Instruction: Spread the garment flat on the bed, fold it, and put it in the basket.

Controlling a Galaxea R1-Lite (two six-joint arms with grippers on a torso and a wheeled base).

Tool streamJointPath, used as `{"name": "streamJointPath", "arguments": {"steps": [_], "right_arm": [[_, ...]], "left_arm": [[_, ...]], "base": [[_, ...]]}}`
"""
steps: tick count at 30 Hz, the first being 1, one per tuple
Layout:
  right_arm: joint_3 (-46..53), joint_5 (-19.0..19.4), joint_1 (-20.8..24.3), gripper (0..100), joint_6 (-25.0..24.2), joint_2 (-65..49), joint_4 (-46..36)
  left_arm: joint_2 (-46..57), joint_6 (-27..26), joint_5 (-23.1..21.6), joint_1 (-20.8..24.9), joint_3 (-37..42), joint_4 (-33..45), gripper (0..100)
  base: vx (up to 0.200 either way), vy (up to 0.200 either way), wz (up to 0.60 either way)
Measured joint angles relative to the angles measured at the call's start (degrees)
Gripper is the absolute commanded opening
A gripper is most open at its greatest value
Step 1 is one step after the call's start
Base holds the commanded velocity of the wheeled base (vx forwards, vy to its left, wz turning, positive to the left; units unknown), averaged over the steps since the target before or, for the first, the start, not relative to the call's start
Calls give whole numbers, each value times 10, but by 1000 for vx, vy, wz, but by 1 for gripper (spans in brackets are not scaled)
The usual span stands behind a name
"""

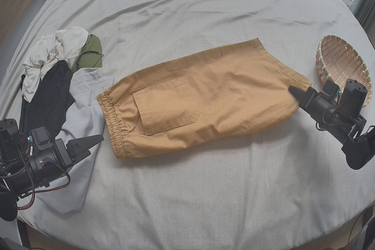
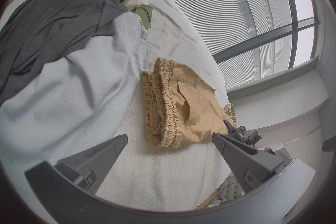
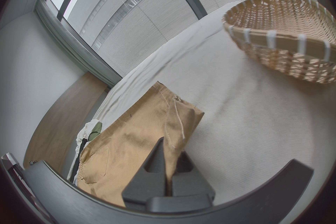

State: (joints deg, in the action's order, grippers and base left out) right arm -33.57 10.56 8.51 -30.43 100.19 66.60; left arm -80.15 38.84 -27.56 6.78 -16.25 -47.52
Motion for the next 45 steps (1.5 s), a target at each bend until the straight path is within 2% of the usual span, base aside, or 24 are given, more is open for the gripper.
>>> {"name": "streamJointPath", "arguments": {"steps": [10,11,15,25,32,45], "right_arm": [[65,1,-60,0,34,-63,-22],[68,1,-62,100,35,-66,-22],[78,1,-63,100,43,-72,-22],[113,3,-83,100,51,-116,-20],[145,10,-111,100,51,-183,-23],[180,22,-116,100,48,-230,-22]], "left_arm": [[-23,-1,3,34,-22,0,100],[-29,-1,4,37,-25,-1,100],[-54,-2,14,48,-35,-18,100],[-146,-3,38,78,-53,-121,100],[-219,-1,83,118,-104,-143,100],[-289,9,89,146,-147,-205,100]], "base": [[0,0,0],[0,0,0],[0,0,0],[0,0,0],[0,0,0],[0,0,0]]}}
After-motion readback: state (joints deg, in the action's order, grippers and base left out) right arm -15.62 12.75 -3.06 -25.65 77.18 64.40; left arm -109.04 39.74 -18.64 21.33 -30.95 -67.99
